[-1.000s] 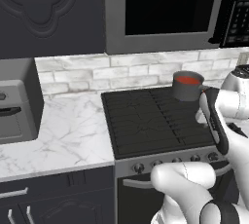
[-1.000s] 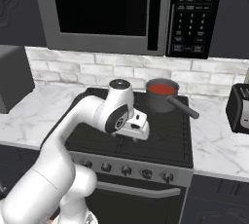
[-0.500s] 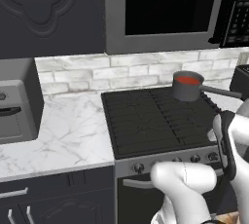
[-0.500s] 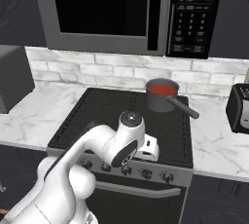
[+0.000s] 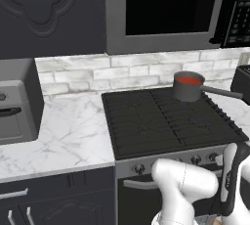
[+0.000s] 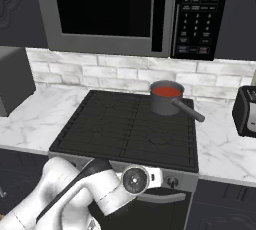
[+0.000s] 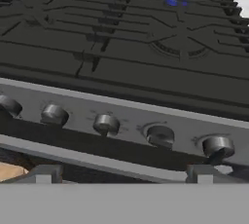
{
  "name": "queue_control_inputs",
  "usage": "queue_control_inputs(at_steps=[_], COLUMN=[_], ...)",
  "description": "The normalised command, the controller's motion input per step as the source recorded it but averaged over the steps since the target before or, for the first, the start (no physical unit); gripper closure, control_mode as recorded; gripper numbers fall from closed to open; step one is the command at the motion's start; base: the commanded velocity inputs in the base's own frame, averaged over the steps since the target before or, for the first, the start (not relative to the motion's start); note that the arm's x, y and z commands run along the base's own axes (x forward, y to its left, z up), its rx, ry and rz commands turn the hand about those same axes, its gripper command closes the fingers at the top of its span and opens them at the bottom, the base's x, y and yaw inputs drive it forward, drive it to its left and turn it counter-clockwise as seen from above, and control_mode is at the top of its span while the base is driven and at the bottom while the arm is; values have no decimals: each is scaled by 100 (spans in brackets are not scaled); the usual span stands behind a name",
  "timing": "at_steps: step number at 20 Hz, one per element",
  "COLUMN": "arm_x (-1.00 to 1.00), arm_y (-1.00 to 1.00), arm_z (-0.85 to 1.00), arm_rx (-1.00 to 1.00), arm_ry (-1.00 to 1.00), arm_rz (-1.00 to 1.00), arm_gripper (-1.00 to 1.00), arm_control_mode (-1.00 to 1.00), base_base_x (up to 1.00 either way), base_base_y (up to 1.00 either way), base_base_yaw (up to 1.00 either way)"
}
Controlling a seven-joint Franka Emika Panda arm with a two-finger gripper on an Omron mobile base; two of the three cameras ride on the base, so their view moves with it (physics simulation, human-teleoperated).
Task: Wait until the marinara sauce is simmered to a deep red color and then turn off the stove.
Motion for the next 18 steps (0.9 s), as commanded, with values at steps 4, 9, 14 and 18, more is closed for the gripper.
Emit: queue_control_inputs(at_steps=[4, 9, 14, 18], arm_x=[-40, -33, -12, 0], arm_y=[0, 0, 0, 0], arm_z=[-47, -40, -16, -17], arm_rx=[-6, -8, -2, -6], arm_ry=[-48, -42, -26, -14], arm_rz=[20, 17, 11, 12], arm_gripper=[-100, -100, -100, -100], arm_control_mode=[-100, -100, -100, -100], base_base_x=[0, 0, 0, 0], base_base_y=[0, 0, 0, 0], base_base_yaw=[0, 0, 0, 0])
